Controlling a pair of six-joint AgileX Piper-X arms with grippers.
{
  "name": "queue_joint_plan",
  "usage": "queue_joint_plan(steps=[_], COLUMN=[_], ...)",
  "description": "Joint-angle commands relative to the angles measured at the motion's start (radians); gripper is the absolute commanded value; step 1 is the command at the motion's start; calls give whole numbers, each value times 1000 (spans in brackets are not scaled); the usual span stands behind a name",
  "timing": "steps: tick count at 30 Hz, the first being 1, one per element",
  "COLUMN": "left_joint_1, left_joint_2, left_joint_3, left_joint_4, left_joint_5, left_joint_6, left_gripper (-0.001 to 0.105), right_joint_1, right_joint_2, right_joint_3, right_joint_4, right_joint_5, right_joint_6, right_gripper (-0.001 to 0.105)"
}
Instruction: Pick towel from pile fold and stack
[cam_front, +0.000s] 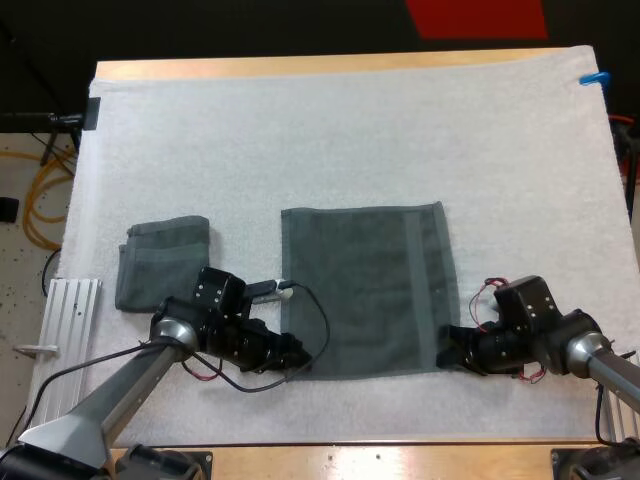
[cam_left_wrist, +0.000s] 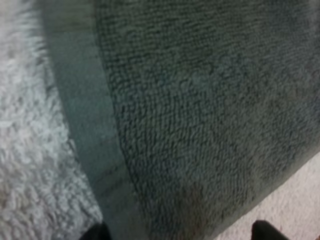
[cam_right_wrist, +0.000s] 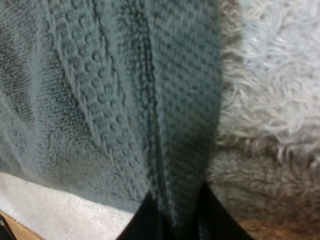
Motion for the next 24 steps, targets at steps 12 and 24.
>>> queue_joint_plan(steps=[12, 24], left_joint_1=[-119, -119], left_joint_2=[35, -22], left_joint_3=[26, 26], left_joint_4=[-17, 54], left_joint_5=[-135, -61], left_joint_6=[-8, 30], left_gripper=[41, 0], right_joint_1=[8, 12], right_joint_2=[15, -121], right_joint_3=[14, 14], right_joint_4=[29, 58], right_joint_5=[19, 9], right_joint_6=[-10, -33], right_gripper=[0, 0])
